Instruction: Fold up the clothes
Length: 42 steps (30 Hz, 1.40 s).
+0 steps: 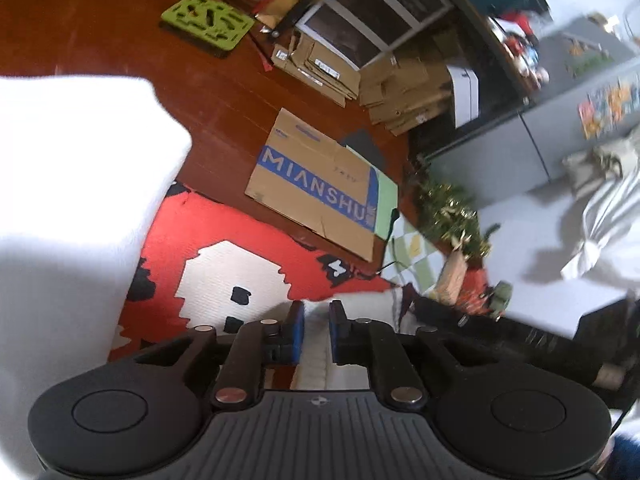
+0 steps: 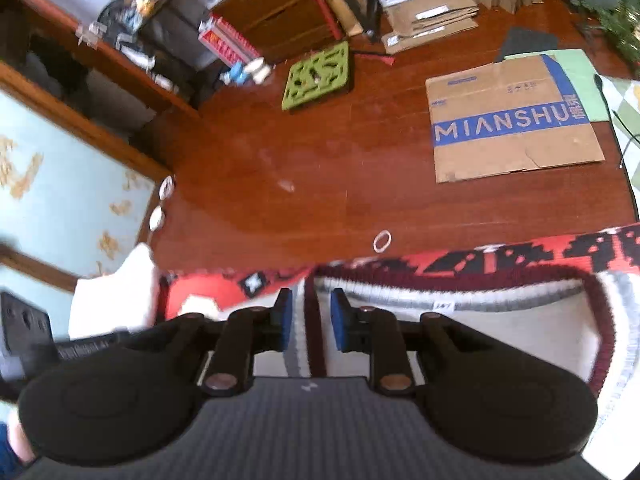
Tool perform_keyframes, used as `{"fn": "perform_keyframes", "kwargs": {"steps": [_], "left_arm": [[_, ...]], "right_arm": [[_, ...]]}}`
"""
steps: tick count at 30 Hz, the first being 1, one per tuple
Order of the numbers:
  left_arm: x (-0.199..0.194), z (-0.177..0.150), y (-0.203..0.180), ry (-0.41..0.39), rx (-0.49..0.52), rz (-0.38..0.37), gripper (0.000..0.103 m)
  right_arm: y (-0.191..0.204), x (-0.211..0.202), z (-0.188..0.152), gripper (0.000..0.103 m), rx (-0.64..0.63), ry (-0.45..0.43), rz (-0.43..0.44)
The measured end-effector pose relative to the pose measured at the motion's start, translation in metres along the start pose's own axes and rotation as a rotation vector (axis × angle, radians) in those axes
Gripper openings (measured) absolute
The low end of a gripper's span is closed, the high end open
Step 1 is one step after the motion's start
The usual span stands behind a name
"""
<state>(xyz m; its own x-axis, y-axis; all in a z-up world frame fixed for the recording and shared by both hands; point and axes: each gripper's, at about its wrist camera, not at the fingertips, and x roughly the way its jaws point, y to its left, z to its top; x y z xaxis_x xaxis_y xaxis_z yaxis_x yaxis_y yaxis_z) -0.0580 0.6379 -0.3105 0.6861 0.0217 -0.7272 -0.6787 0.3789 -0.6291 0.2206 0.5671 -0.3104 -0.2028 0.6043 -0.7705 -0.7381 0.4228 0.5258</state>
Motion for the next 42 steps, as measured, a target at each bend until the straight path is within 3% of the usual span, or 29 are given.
{"fn": "perform_keyframes", "kwargs": {"steps": [3,4,8,13,15,21,27,32,35,38,42], "left_arm": [[0.002,0.003,-0.001,0.000,-0.009,0.001,0.013],[0.002,0.005,-0.001,0.000,-0.011,0.002,0.004],[-0.005,0.004,-0.021,-0.064,0.128,0.066,0.002],[0.001,0.000,-0.026,-0.075,0.186,0.128,0.002],[0.003,-0.002,-0.030,-0.076,0.224,0.148,0.002],[-0.006,-0.002,-0.039,-0.092,0.284,0.234,0.011],[-0.013,0.005,-0.066,-0.078,0.309,0.152,0.013],[0.019,0.000,-0.105,0.050,0.275,-0.029,0.018],[0.048,-0.009,-0.134,0.121,0.283,-0.108,0.034],[0.080,-0.022,-0.161,0.185,0.301,-0.151,0.036],[0.116,-0.038,-0.191,0.233,0.358,-0.142,0.041]], "right_arm": [[0.006,0.011,0.001,0.005,-0.021,-0.003,-0.012],[0.008,0.014,0.002,0.003,-0.028,-0.009,-0.015],[0.022,0.015,0.004,0.002,-0.073,-0.057,-0.039],[0.023,0.024,0.004,0.003,-0.103,-0.043,-0.053],[0.018,0.019,0.006,0.010,-0.070,-0.043,-0.035],[-0.013,-0.050,-0.004,0.011,0.006,-0.148,-0.031],[-0.069,-0.139,-0.039,0.011,0.121,-0.246,-0.191],[-0.129,-0.182,-0.068,0.013,0.263,-0.265,-0.332],[-0.156,-0.185,-0.077,0.013,0.314,-0.265,-0.355],[-0.174,-0.180,-0.080,0.017,0.337,-0.262,-0.360],[-0.178,-0.168,-0.083,0.017,0.345,-0.250,-0.312]]}}
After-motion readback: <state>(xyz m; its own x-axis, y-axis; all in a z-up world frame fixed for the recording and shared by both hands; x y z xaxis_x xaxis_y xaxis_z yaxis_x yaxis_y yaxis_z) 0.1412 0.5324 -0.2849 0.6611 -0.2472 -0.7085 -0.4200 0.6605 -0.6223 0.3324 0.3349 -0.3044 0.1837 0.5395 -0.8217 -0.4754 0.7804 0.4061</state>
